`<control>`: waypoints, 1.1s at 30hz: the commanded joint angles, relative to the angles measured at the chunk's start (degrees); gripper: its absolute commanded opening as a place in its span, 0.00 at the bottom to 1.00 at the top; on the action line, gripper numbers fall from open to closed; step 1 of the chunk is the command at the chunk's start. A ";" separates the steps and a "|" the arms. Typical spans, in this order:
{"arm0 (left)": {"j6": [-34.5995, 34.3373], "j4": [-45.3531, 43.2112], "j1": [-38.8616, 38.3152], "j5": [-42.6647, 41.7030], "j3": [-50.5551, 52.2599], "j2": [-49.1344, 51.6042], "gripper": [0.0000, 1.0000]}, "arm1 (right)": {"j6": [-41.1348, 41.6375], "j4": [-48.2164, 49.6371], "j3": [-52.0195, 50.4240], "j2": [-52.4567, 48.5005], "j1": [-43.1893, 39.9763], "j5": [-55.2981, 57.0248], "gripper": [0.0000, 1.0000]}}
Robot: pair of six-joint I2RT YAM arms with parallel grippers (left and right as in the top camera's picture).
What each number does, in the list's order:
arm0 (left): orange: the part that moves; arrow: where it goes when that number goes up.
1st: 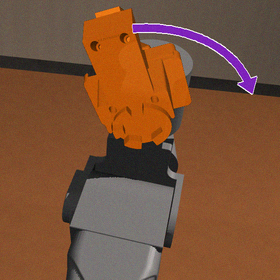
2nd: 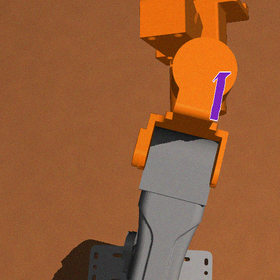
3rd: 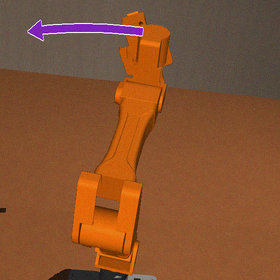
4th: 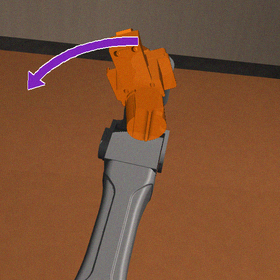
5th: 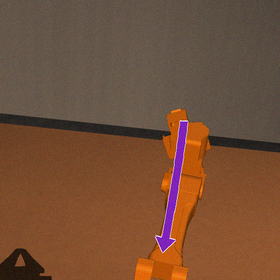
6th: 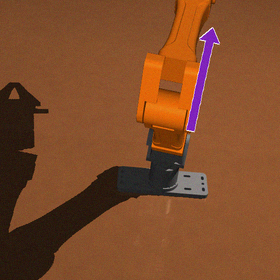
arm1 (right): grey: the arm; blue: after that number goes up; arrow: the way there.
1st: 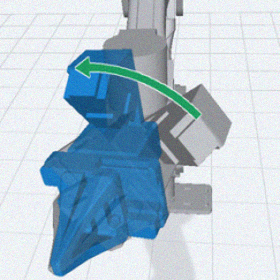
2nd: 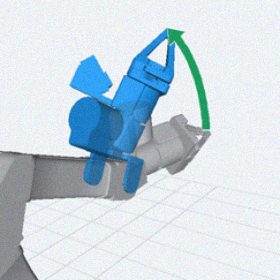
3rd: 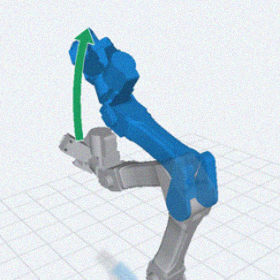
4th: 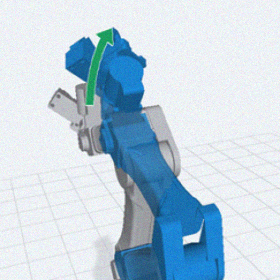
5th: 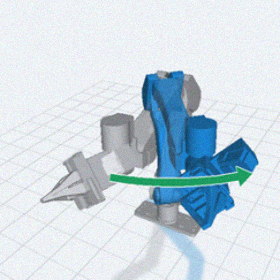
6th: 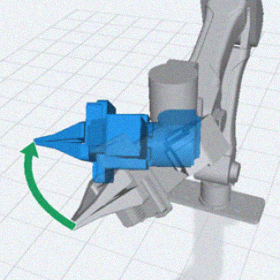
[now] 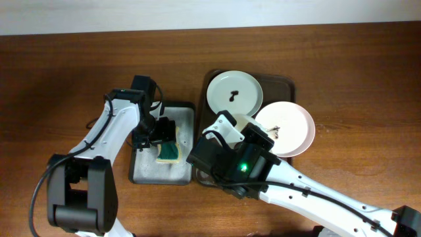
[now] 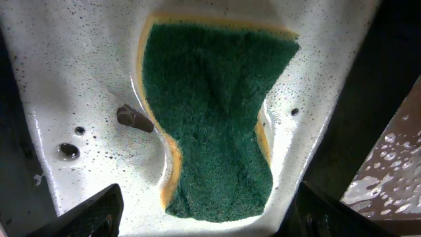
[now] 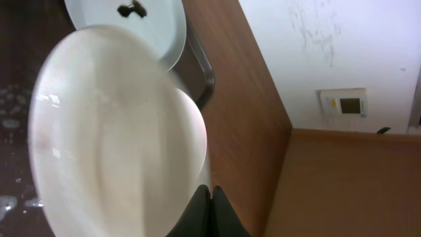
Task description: Clean dirty plates on tray and stack at the side
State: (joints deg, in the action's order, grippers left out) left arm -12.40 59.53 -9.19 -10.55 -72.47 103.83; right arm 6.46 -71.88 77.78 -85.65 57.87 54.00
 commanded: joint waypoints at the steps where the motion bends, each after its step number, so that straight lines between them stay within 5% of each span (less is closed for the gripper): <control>1: 0.50 0.09 0.26 -0.66 0.48 -0.31 0.82 | 10.47 0.11 1.31 1.07 -0.09 -1.81 0.04; 3: 0.50 0.11 0.26 -0.66 0.48 -0.31 0.82 | 17.00 0.15 1.31 1.07 -3.52 -10.27 0.04; 9: 0.50 0.11 0.26 -0.68 0.48 -0.31 0.82 | 13.33 1.22 1.31 1.07 -25.51 -37.90 0.05; 12: 0.50 0.11 0.26 -0.68 0.48 -0.31 0.82 | 3.61 3.34 1.27 0.83 -40.92 -60.72 0.38; 14: 0.50 0.11 0.26 -0.70 0.48 -0.31 0.87 | -3.43 2.97 0.07 -0.66 -50.86 -73.79 0.51; 23: 0.50 0.31 0.26 -1.31 0.48 -0.31 0.88 | -7.52 19.08 -16.85 -10.01 -54.16 -76.43 0.59; 26: 0.50 0.50 0.26 -1.29 0.48 -0.31 0.88 | -7.54 21.07 -17.81 -10.97 -54.07 -76.50 0.52; 28: 0.50 0.46 0.26 -1.29 0.48 -0.31 0.89 | -7.52 22.80 -19.28 -11.02 -54.10 -76.26 0.31; 30: 0.50 0.50 0.26 -1.29 0.48 -0.31 0.88 | -7.50 25.14 -21.70 -11.06 -54.10 -76.30 0.31; 32: 0.50 0.55 0.26 -1.29 0.48 -0.31 0.88 | -7.52 26.08 -22.43 -11.06 -54.14 -76.30 0.04; 33: 0.50 0.55 0.26 -1.29 0.48 -0.31 0.88 | -7.52 25.99 -21.84 -10.60 -54.14 -76.43 0.04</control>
State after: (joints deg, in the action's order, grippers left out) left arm -12.40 59.99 -9.19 -11.00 -72.36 103.81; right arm -0.60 -46.22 55.88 -96.20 3.46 -22.00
